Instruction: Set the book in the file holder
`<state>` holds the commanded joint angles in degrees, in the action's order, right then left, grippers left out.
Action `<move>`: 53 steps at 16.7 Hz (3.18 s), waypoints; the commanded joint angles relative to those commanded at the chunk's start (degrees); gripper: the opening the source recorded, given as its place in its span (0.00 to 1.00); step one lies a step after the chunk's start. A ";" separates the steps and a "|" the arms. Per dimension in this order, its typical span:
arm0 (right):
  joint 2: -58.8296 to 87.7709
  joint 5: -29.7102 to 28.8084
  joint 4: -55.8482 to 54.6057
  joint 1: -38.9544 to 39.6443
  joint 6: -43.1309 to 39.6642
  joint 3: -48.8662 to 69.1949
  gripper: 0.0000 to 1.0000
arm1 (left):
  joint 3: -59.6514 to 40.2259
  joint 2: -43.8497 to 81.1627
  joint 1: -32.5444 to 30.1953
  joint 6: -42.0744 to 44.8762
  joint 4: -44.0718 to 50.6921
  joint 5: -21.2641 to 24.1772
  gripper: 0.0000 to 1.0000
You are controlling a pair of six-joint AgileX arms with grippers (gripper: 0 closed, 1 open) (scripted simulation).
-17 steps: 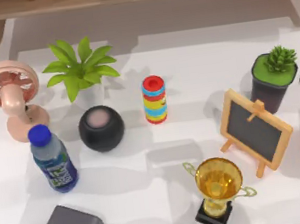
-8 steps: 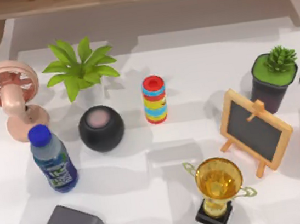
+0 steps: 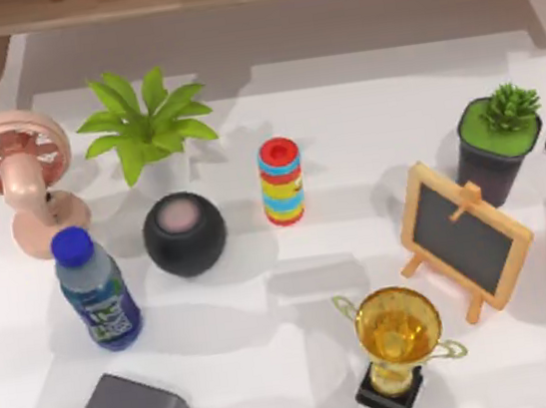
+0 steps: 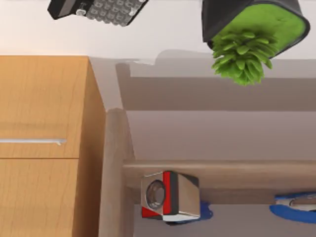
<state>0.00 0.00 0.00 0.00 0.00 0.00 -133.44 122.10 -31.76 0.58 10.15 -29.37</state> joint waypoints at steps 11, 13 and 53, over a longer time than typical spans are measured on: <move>0.00 0.00 0.00 0.00 0.00 0.00 1.00 | -9.15 2.94 -0.21 0.00 5.71 -0.01 0.00; 0.00 0.00 0.00 0.00 0.00 0.00 1.00 | -9.26 3.21 -0.22 0.05 6.00 -0.02 0.00; 0.00 0.00 0.00 0.00 0.00 0.00 1.00 | 80.36 -13.91 61.58 98.45 -47.99 58.88 0.00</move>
<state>0.00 0.00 0.00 0.00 0.00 0.00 -53.08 108.19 29.81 99.03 -37.84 29.51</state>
